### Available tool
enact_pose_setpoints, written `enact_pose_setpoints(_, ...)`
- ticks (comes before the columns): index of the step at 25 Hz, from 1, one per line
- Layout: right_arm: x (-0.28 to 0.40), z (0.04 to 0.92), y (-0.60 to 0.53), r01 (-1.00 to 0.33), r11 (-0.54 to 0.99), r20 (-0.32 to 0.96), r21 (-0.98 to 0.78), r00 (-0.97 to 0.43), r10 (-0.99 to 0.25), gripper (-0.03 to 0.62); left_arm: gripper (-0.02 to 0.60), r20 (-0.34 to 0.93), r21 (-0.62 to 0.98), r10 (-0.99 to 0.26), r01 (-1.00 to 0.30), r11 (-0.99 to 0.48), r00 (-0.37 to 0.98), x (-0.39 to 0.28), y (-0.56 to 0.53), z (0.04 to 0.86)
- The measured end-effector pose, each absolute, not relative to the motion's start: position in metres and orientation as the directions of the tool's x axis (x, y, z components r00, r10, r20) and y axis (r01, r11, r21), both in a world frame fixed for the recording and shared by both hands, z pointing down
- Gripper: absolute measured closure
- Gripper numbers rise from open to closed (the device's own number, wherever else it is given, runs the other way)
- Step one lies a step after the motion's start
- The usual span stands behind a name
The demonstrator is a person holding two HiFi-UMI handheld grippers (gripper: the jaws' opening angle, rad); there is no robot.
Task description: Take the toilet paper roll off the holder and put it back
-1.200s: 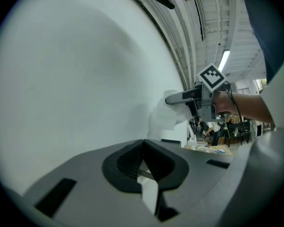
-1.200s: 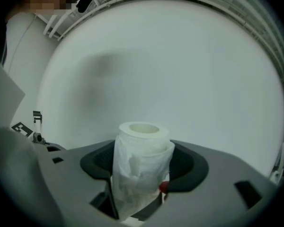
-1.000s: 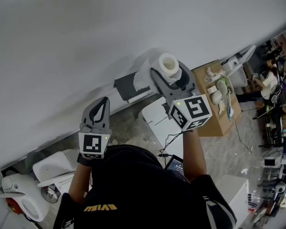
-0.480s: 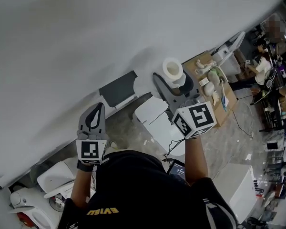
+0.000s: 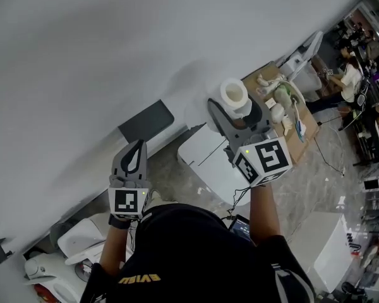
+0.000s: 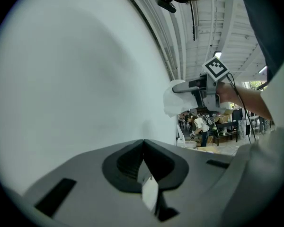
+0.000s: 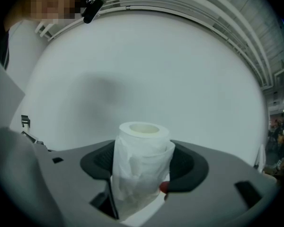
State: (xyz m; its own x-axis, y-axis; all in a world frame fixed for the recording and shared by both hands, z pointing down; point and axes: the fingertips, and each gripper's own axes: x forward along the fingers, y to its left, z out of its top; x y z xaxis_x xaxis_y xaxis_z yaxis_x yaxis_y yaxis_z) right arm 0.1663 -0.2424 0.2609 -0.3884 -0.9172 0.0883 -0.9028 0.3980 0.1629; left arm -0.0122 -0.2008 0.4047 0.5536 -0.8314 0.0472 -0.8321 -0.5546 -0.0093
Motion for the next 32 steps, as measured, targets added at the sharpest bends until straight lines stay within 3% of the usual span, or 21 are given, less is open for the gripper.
enact_pose_setpoints(32, 0.174, 0.26, -0.247, -0.882, 0.465, 0.065, 0.077, -0.461, -0.885, 0.299, 0.571, 0.105, -0.087, -0.887, -0.884, -0.459, 0.45, -0.035, -0.192, 0.391)
